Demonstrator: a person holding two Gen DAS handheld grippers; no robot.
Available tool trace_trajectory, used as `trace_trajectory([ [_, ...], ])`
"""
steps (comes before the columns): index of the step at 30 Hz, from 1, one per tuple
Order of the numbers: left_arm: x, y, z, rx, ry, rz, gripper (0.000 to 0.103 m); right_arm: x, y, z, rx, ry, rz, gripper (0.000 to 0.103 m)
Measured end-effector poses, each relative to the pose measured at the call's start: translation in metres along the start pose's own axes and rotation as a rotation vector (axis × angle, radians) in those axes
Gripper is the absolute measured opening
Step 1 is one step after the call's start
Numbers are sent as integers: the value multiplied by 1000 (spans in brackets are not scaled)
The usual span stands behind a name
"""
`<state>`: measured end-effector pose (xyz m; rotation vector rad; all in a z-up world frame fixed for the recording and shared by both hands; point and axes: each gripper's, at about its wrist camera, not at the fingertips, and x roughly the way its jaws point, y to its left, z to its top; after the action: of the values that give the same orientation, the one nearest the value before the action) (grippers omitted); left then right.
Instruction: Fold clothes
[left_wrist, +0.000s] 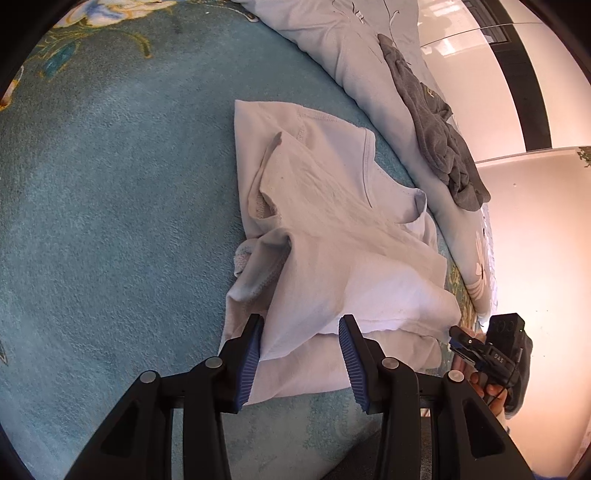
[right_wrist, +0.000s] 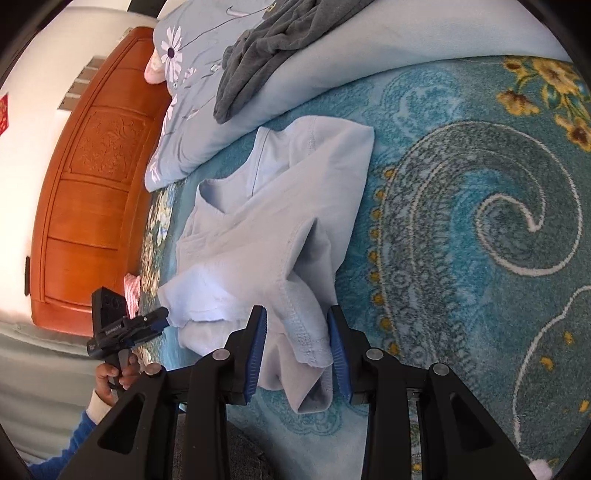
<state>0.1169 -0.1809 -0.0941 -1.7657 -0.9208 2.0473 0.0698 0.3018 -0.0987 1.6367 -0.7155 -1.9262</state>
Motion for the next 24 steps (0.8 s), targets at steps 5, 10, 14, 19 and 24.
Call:
trace_trajectory([
  [5, -1, -6, -4, 72, 38, 46, 25, -6, 5, -3, -38, 21, 8, 5],
  [10, -13, -13, -8, 99, 93, -57, 5, -30, 18, 1, -36, 3, 187, 4],
  [14, -32, -19, -1, 49, 52, -199, 4, -49, 26, 13, -11, -35, 333, 4],
  [19, -37, -12, 38, -88, -50, -321, 3, -44, 30, 51, 50, -83, 377, 4],
  [24, -13, 25, 84, -290, -134, -376, 3, -16, 10, 91, 184, -118, 327, 4],
])
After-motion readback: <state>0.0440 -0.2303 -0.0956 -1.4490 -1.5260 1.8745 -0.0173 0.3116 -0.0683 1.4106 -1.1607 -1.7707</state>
